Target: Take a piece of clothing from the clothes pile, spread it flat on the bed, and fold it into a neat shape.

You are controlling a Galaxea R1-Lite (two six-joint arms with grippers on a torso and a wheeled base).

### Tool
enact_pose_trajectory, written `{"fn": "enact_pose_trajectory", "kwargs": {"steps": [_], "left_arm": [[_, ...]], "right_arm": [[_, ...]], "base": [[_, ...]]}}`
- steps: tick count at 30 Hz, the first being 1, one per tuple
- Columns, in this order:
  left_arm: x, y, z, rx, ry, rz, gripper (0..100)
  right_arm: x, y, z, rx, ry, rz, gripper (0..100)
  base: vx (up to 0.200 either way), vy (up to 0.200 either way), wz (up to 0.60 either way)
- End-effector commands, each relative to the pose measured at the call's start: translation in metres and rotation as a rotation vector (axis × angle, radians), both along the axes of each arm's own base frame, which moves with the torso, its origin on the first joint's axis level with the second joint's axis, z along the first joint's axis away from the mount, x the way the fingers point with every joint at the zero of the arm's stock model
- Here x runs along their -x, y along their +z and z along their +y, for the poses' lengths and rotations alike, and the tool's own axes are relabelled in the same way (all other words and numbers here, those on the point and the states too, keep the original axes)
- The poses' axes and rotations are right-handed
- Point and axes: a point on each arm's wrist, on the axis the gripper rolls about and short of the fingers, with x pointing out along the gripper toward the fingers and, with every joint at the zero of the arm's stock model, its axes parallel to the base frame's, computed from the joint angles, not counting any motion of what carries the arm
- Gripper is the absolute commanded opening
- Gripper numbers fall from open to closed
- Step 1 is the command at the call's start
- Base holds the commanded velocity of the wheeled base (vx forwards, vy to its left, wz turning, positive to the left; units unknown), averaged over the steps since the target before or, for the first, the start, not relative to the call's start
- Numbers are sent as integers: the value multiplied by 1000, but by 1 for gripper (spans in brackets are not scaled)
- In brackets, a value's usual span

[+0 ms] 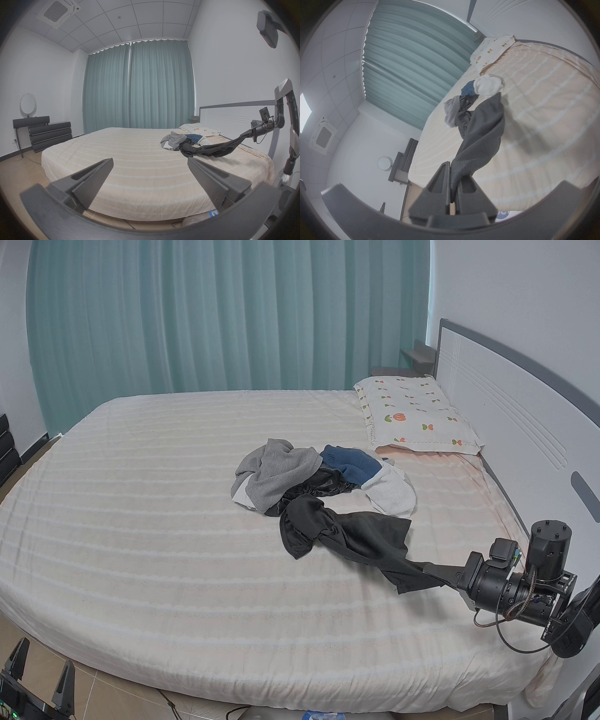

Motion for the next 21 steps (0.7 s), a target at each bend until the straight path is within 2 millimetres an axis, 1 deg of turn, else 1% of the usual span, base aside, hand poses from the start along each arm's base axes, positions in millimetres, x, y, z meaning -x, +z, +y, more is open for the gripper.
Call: {"fn": "enact_pose_trajectory", "kwargs": {"steps": [1,5,21], "left_arm": [[0,-5,0,-2,1,-1,100],[0,-5,0,-2,-1,-1,100],[0,-5,0,-6,-2,-4,100]], "right_arm": [[11,8,6,-16,45,-27,0],[16,8,12,-11,70,-30,0],[15,7,13,-7,50,-28,0]], "base": [[0,0,0],[0,0,0],[0,0,0]]}}
